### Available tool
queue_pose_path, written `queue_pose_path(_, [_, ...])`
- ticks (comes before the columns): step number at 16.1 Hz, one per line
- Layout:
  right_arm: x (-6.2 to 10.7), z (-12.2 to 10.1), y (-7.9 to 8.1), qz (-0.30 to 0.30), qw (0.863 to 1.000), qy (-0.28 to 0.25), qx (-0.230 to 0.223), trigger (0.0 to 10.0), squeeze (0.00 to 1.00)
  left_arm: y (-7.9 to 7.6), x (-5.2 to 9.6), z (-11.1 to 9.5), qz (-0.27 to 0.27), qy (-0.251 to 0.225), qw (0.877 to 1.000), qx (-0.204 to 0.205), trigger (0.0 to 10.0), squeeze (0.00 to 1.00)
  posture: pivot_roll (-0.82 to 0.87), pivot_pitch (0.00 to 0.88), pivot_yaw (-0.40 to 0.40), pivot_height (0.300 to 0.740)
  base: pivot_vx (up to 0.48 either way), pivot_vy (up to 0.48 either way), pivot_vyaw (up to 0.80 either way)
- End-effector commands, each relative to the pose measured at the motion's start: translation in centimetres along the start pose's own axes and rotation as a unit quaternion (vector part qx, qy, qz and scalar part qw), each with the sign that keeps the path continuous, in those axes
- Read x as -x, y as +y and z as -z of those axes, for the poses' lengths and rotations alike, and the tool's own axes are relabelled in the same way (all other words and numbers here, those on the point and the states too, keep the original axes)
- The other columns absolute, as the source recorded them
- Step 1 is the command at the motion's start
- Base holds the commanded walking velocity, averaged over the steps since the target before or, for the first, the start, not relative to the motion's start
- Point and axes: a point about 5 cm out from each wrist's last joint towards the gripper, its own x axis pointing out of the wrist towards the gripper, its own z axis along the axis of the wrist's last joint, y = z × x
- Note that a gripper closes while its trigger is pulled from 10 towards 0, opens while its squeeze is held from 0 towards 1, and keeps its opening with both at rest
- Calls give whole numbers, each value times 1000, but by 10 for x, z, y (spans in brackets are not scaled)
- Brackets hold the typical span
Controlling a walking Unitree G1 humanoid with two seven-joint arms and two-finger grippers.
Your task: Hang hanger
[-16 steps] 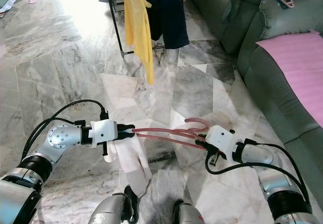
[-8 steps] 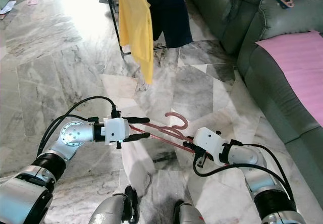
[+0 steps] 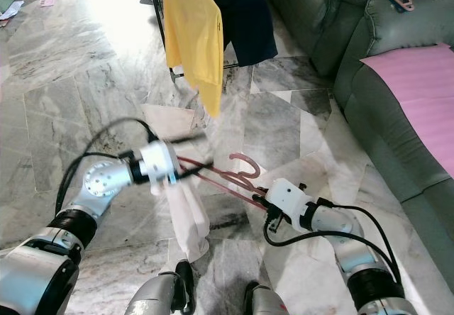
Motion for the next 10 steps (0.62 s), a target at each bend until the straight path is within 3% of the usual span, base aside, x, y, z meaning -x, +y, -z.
queue_pose_path(1, [1,-2,-2,23,1000,-12,-1,0,0,5,4,2,-50,-3,998,27,10000,1000,-122,210,63,740,0,0,0])
queue_pose_path(2, [0,-2,-4,37,999,-14,-4,0,0,8,6,3,-105,-17,993,55,10000,1000,-121,210,60,740,0,0,0])
queue_pose_path(5, [-1,-2,-8,67,998,-15,-3,0,0,12,7,3,-173,-33,980,93,10000,1000,-118,211,57,740,0,0,0])
queue_pose_path(6, [-2,-5,-16,100,995,-22,-5,0,0,11,9,8,-226,-36,964,135,10000,1000,-116,209,58,740,0,0,0])
queue_pose_path(8, [-5,-12,-23,126,992,-33,-1,0,0,2,14,18,-273,-18,947,171,10000,1000,-116,208,59,740,0,0,0])
queue_pose_path(10, [-9,-22,-28,137,989,-50,5,0,0,-17,13,25,-270,0,943,193,10000,1000,-119,204,57,740,0,0,0])
